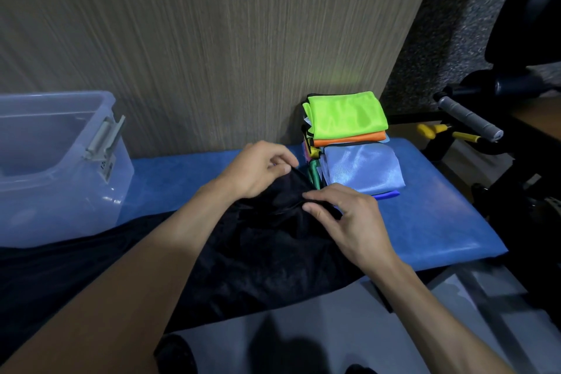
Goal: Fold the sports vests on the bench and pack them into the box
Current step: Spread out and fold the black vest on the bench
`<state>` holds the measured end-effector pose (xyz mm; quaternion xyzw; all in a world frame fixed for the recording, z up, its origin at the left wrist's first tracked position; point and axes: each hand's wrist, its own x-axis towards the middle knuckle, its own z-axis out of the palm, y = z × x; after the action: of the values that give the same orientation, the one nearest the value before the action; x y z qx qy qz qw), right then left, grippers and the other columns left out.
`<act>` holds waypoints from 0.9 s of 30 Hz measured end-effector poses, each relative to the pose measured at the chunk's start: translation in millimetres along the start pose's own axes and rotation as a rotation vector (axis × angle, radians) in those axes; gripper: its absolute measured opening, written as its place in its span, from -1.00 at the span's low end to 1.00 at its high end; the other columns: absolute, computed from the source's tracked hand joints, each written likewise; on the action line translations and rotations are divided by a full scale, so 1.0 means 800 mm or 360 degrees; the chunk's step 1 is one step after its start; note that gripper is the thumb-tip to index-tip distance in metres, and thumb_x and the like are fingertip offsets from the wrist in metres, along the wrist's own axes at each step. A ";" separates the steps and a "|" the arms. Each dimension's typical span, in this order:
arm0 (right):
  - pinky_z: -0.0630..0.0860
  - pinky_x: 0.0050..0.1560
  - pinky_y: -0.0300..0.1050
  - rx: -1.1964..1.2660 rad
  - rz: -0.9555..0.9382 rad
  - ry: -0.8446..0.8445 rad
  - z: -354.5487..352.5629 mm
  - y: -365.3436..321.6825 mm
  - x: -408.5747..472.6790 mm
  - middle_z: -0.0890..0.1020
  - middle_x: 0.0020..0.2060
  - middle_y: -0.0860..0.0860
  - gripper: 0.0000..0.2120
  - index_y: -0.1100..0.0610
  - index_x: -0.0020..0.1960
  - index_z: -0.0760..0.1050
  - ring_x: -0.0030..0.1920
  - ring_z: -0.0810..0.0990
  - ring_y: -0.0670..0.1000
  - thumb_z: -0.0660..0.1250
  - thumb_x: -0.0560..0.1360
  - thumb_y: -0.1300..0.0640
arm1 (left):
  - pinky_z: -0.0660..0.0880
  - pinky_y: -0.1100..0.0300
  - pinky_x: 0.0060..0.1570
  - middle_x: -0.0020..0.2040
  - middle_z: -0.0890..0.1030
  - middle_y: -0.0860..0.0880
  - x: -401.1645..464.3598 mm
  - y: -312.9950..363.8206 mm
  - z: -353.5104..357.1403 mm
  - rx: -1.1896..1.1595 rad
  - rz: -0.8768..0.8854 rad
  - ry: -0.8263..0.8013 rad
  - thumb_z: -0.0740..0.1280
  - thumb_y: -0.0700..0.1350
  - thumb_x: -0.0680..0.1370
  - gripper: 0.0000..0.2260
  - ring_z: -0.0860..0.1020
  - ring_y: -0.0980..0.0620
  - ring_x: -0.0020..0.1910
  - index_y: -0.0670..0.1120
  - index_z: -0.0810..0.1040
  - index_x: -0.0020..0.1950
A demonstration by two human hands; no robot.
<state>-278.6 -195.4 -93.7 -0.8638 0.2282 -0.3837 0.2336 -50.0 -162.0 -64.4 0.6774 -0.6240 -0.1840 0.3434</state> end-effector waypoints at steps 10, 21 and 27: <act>0.52 0.08 -0.25 -0.0120 0.0230 0.0038 0.000 -0.009 0.022 0.73 -0.03 -0.08 -0.82 0.10 0.13 0.66 0.01 0.66 -0.09 0.48 0.54 0.12 | 0.45 0.36 0.11 0.12 0.71 -0.12 -0.014 0.020 -0.018 -0.0522 0.0039 -0.0327 0.33 -0.31 0.63 -0.78 0.61 0.22 -0.01 -0.03 0.64 0.14; 0.47 0.18 -0.19 -0.0056 0.0048 0.0047 0.008 -0.020 0.033 0.62 0.11 -0.06 -0.93 0.10 -0.02 0.58 0.16 0.58 -0.09 0.46 0.55 0.15 | 0.52 0.37 -0.01 -0.08 0.68 -0.09 -0.020 0.026 -0.017 -0.0648 0.0033 -0.0299 0.34 -0.41 0.58 -0.77 0.64 0.22 -0.11 -0.13 0.61 0.13; 0.44 -0.21 -0.25 0.0114 0.0269 0.0004 0.009 -0.024 0.032 0.62 -0.29 -0.10 -0.89 0.08 -0.09 0.51 -0.24 0.59 -0.07 0.43 0.57 0.14 | 0.51 0.30 0.07 0.01 0.66 -0.06 -0.029 0.025 -0.025 -0.0650 0.0062 -0.0341 0.32 -0.43 0.57 -0.66 0.62 0.12 -0.08 -0.06 0.59 0.21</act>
<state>-253.7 -193.0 -72.8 -0.8320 0.2866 -0.3717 0.2956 -54.2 -134.8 -40.9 0.5581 -0.6197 -0.3707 0.4087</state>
